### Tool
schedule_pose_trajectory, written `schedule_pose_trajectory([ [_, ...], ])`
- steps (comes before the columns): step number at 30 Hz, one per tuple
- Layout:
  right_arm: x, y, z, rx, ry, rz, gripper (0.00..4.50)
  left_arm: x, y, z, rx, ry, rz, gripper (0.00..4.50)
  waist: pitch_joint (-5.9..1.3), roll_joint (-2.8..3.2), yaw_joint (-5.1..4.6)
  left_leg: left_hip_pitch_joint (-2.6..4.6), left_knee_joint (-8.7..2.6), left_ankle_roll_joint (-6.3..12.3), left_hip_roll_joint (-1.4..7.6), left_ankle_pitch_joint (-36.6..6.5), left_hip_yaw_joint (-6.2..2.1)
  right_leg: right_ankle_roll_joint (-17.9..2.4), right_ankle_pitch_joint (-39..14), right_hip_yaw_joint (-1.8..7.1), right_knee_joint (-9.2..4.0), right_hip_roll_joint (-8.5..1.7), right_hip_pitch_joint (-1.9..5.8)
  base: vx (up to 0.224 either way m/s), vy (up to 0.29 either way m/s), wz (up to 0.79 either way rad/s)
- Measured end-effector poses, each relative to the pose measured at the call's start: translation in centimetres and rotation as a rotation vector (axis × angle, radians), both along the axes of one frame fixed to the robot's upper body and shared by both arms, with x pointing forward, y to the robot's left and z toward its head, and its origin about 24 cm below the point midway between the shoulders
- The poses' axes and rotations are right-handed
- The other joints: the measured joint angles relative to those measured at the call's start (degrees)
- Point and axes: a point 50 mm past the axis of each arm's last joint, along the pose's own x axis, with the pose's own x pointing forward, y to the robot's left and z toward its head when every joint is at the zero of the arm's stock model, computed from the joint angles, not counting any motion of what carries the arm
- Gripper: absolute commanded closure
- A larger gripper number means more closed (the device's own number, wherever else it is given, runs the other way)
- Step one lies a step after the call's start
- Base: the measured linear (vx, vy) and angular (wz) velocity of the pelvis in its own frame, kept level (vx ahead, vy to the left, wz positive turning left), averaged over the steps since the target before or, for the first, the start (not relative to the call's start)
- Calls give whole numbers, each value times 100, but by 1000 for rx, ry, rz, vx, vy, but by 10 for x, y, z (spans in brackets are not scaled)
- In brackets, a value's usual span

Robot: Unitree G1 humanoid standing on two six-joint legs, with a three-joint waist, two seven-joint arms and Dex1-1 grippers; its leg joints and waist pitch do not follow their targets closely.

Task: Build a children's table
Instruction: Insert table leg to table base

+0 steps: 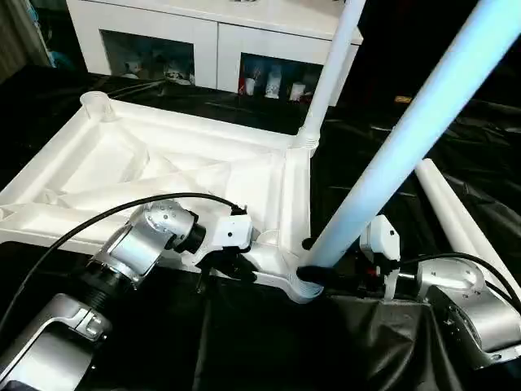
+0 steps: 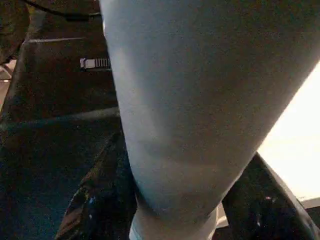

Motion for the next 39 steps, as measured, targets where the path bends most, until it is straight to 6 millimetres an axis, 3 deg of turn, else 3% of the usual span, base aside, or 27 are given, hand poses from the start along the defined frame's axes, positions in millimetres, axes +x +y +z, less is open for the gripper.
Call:
schedule_pose_trajectory([
  [18,1,5,-7,53,-20,-57,266,2,1,-1,-9,30,26,450,-13,10,-2,27,-16,-3,4,-2,-1,14,-8,0,1,5,11,0,0,0],
  [21,13,14,-13,105,-55,-217,266,10,4,-2,-31,19,185,450,-3,59,-95,31,-18,-30,0,2,-3,37,-7,3,-4,1,-2,-19,3,-3],
  [26,29,11,-16,93,-77,-432,266,14,-12,-11,-108,38,398,450,8,76,-194,32,-14,-28,-18,2,-11,48,-15,3,-43,-16,-12,-23,5,-3],
  [30,45,18,-19,116,-64,-547,266,10,-22,-15,-147,83,579,450,-3,156,-306,33,-16,-24,-48,0,-47,49,-16,-7,-114,-27,-15,0,0,0],
  [33,61,26,-19,139,-37,-611,266,5,-33,-18,-161,90,675,450,-1,155,-372,43,-15,-22,-85,-1,-104,51,-17,-7,-133,-33,-23,0,0,0],
  [37,76,35,-19,170,6,-659,266,0,-38,-16,-145,62,723,450,3,159,-443,25,-19,-20,-97,-3,-216,76,-34,-77,-199,-23,-25,0,0,0],
  [39,81,39,-17,170,13,-640,266,-1,-38,-15,-139,50,737,450,6,142,-469,2,-19,-20,-100,-3,-222,76,-34,-77,-205,-21,-54,0,0,0],
])
